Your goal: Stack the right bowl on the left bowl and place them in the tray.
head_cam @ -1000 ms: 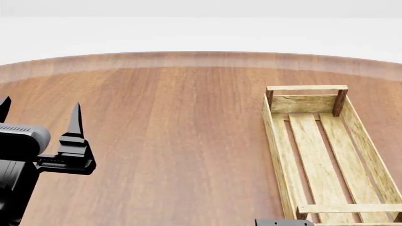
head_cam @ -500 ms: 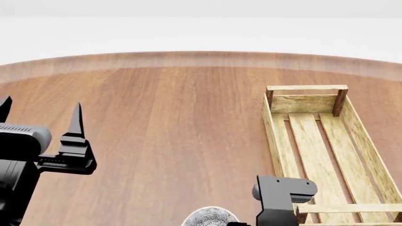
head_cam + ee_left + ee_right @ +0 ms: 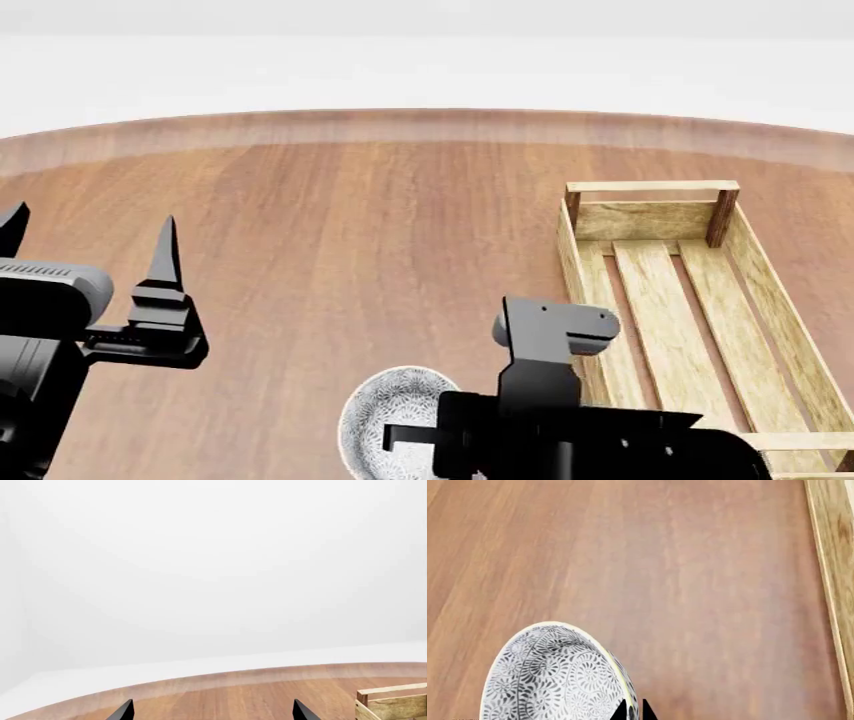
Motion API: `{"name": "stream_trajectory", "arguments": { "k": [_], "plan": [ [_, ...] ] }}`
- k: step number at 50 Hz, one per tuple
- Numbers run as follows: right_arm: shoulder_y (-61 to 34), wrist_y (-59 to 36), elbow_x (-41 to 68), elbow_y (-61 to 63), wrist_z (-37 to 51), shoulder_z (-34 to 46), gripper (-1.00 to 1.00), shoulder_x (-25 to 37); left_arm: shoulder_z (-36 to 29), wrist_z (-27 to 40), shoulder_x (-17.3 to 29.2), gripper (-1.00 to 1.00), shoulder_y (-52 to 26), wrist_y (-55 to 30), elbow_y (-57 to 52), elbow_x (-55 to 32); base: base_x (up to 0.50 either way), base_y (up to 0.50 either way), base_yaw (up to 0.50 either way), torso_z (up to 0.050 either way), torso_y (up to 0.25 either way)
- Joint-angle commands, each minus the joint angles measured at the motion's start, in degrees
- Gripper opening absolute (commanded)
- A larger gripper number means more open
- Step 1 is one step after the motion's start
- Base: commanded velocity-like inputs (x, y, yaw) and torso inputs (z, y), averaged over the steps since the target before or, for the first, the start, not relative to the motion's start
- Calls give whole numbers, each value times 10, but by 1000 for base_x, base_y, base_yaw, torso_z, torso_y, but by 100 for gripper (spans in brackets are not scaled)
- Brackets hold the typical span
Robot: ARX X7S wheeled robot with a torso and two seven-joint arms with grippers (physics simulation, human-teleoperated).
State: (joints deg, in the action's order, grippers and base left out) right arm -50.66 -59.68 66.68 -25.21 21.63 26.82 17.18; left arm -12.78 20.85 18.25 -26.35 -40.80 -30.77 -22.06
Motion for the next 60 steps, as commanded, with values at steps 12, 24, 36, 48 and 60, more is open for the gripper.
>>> {"name": "stream_trajectory", "arguments": {
  "k": [12, 24, 36, 48, 60],
  "plan": [
    [-53, -2, 5, -45, -46, 33, -100, -91, -2, 6, 2, 100, -1, -3, -6, -5, 0, 0, 0, 0, 0],
    [-50, -14, 13, -38, -72, 71, -100, -126, -1, 9, 5, 100, -2, -6, -10, -9, 0, 0, 0, 0, 0],
    [-46, -26, 28, -18, -95, 104, -100, -151, 0, 14, 8, 100, -7, -14, -18, -13, 0, 0, 0, 0, 1],
    [-30, -36, 47, 18, -103, 142, -100, -156, 3, 17, 11, 100, -6, -18, -24, -18, 0, 0, 0, 0, 0],
    [-28, -39, 57, 42, -113, 171, -100, -151, 4, 19, 12, 100, -4, -15, -25, -21, 0, 0, 0, 0, 0]
  ]
}}
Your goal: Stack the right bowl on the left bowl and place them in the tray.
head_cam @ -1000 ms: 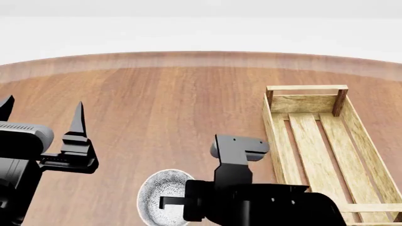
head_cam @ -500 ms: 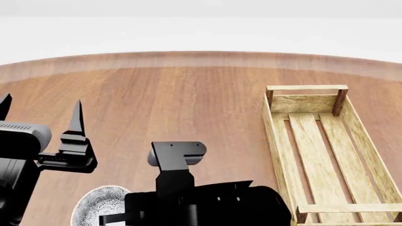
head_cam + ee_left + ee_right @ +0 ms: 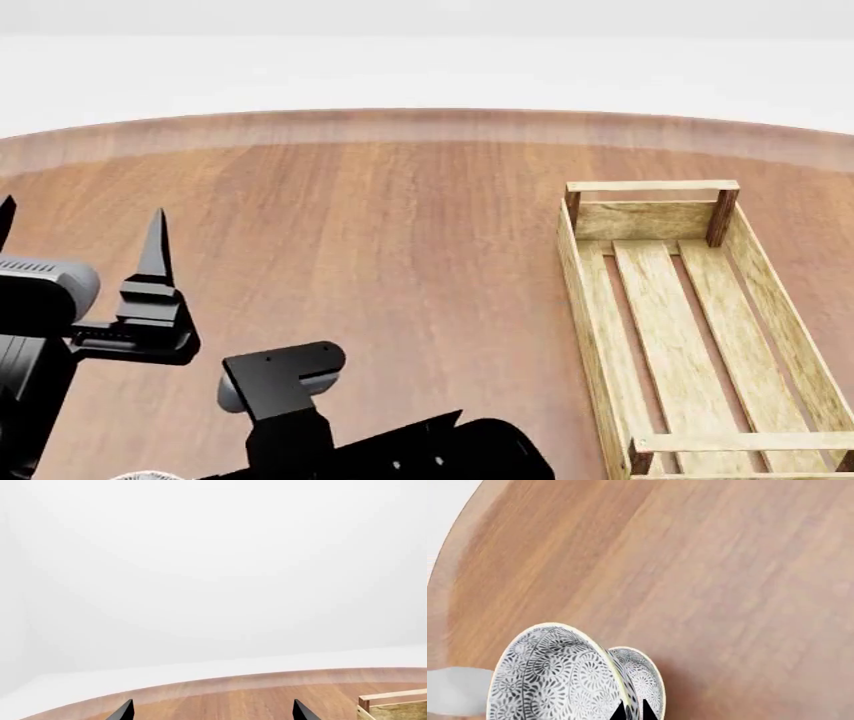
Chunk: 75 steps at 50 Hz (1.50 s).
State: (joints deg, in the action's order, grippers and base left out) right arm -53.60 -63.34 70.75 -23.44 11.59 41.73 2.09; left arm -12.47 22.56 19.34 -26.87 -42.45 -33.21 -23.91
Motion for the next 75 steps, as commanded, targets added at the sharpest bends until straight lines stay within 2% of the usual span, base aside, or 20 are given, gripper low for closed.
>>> {"name": "stream_trajectory", "arguments": {
  "k": [1, 30, 51, 71, 75],
  "plan": [
    [2, -1, 16, 25, -13, 24, -100, 0, 1, 2, 2, 100, 1, 2, -1, -3, 0, 0, 0, 0, 0],
    [-8, 25, 35, 25, -10, 39, -100, 10, -15, -10, 14, 100, 8, 6, -3, -9, 0, 0, 0, 0, 0],
    [-17, 42, 44, 21, -13, 47, -100, 16, -20, -3, 15, 100, 8, 12, -4, -5, 0, 0, 0, 0, -238],
    [-22, 60, 45, 23, -23, 57, -100, 18, -23, -3, 19, 100, 10, 17, -3, -7, 0, 0, 0, 0, 0],
    [-22, 66, 42, 25, -28, 63, -100, 18, -26, -4, 21, 100, 12, 19, -4, -5, 0, 0, 0, 0, -235]
  ]
}}
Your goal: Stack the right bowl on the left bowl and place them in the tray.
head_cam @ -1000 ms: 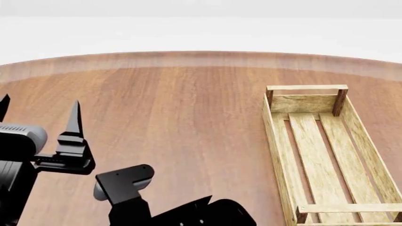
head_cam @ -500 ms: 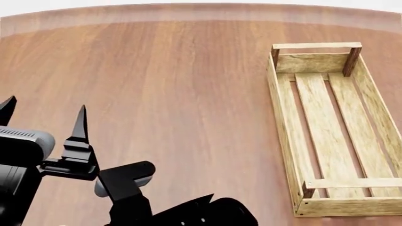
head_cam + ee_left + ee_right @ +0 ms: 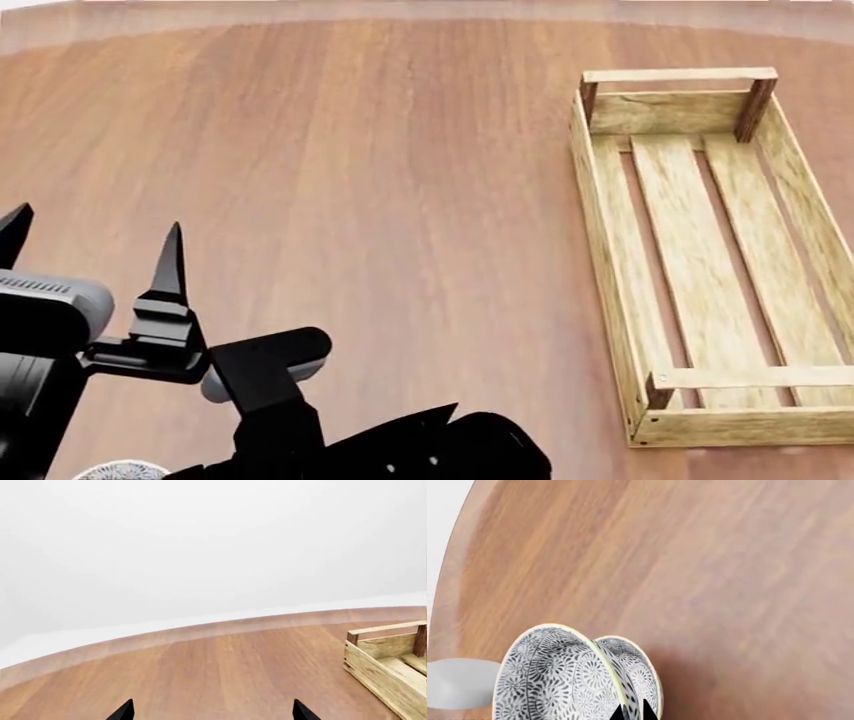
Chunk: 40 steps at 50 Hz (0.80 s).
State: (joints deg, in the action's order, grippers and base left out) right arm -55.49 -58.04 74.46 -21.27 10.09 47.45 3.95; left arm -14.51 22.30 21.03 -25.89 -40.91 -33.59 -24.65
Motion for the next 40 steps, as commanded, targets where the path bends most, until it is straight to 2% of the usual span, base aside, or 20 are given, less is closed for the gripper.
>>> {"name": "stream_trajectory", "arguments": {
  "k": [1, 10, 30, 40],
  "plan": [
    [-4, 14, 4, 2, -16, 6, -100, 0, -6, -1, 4, 100, 2, 4, 0, 2, 0, 0, 0, 0, -250],
    [-19, 35, -9, -38, -43, 16, -100, -12, -4, 0, 2, 100, 4, 9, 1, -1, 0, 0, 0, 0, -218],
    [-20, 40, 10, -14, -44, 25, -100, -7, 8, -1, 3, 100, 14, 25, -4, -14, 0, 0, 0, 0, 0],
    [-32, 56, 2, -32, -99, 44, -100, -14, 12, 1, 5, 100, 17, 25, -12, -19, 0, 0, 0, 0, 0]
  ]
}}
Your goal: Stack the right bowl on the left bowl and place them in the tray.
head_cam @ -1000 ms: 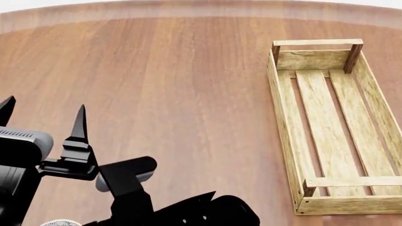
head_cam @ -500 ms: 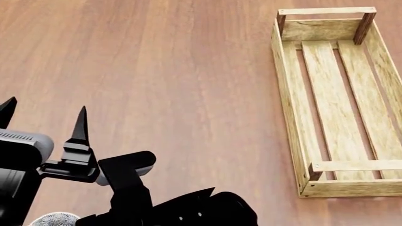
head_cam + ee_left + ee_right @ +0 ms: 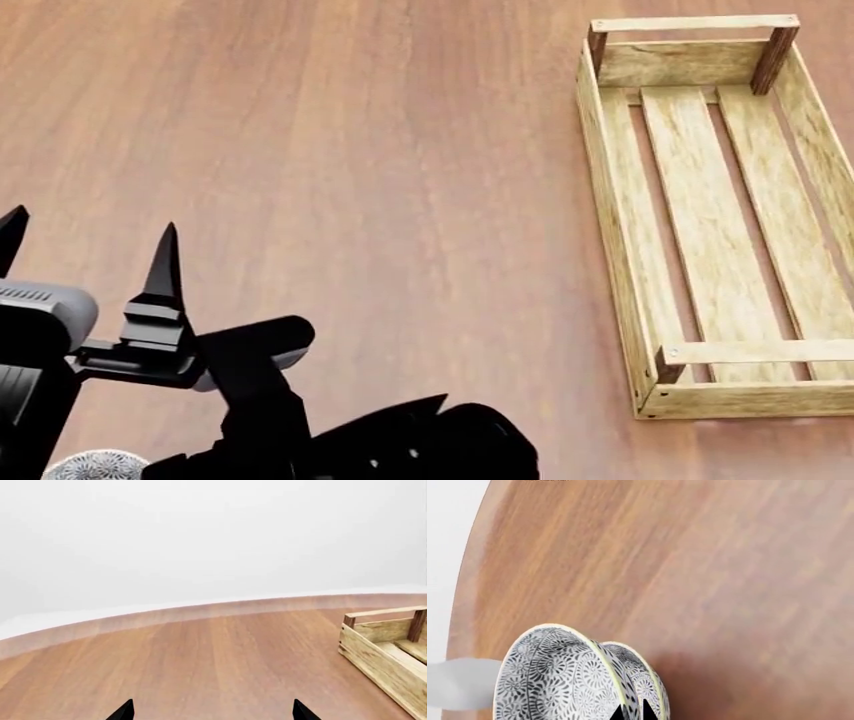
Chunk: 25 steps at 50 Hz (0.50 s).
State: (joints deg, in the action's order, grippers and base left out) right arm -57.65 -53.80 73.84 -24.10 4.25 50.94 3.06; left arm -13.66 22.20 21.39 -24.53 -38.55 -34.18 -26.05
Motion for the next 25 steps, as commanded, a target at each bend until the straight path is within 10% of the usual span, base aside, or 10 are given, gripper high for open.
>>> {"name": "stream_trajectory", "arguments": {
  "k": [1, 11, 12, 25],
  "plan": [
    [-13, 18, 4, -11, -46, 12, -100, -8, 4, 2, 2, 100, 3, 2, -8, -6, 0, 0, 0, 0, 0],
    [-24, 36, -3, -45, -71, 28, -100, -16, 2, 5, 4, 100, 3, 0, -10, -6, 0, 0, 0, 0, 0],
    [-25, 32, 0, -49, -69, 30, 100, -16, 2, 5, 4, 100, 3, 0, -10, -7, 0, 0, 0, 0, 0],
    [-26, 43, 4, -42, -80, 46, 100, -10, -3, 6, 5, 100, 1, 1, -9, -6, 0, 0, 0, 0, 0]
  ]
}}
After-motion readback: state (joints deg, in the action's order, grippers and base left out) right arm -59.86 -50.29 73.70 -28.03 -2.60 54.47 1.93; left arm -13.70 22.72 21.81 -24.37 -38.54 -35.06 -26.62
